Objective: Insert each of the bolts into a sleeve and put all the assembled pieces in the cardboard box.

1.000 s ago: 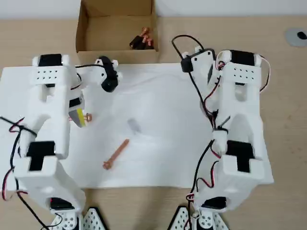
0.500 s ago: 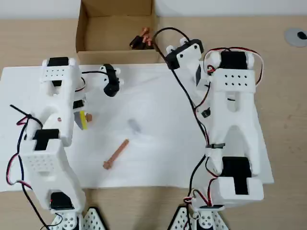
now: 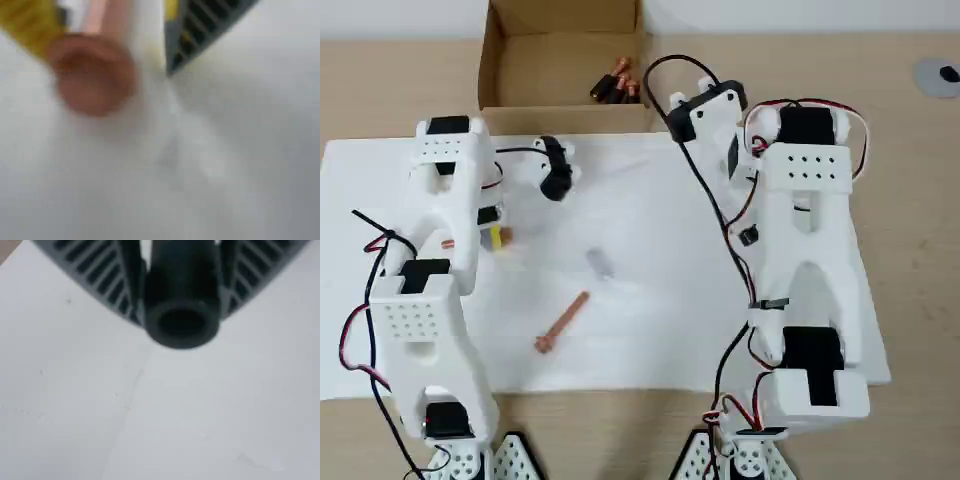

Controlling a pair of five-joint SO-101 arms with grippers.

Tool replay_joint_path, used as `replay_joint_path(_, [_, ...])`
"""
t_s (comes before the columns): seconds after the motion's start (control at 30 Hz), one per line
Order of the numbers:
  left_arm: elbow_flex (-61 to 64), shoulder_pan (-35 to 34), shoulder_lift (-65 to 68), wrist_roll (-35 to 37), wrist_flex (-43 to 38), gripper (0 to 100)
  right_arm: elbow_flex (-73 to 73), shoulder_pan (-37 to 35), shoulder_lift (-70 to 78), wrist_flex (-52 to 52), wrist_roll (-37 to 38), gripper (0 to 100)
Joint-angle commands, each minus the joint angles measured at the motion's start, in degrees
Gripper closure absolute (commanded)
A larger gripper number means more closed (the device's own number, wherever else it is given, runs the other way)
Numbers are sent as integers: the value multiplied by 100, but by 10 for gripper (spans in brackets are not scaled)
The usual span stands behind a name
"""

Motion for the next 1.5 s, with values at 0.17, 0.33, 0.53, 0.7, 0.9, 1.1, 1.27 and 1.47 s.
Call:
replay_joint_path(0.17, [-949, 26, -4, -9, 642, 951, -40, -92, -347, 0, -53, 988])
replay_joint_path(0.33, [-2127, 26, -4, 193, 1618, 951, -40, -92, -356, 18, -62, 988])
replay_joint_path(0.53, [-2813, -9, -127, 818, 1618, 950, -48, -75, -382, 44, -132, 988])
replay_joint_path(0.7, [-2637, 88, -936, 1371, 1618, 950, -4, -92, -708, 79, -132, 988])
replay_joint_path(0.9, [-1714, 141, -1807, 1846, 1609, 948, 4, -92, -998, 149, -132, 988])
replay_joint_path(1.1, [-844, 105, -1604, 1371, 1574, 767, 215, -92, -1270, 149, -97, 988])
replay_joint_path(1.27, [-862, 53, -1086, 1389, 905, 747, 655, -92, -1429, 132, -88, 988])
replay_joint_path(1.47, [-862, 26, -681, 1363, 255, 747, 901, -92, -1613, 114, -88, 988])
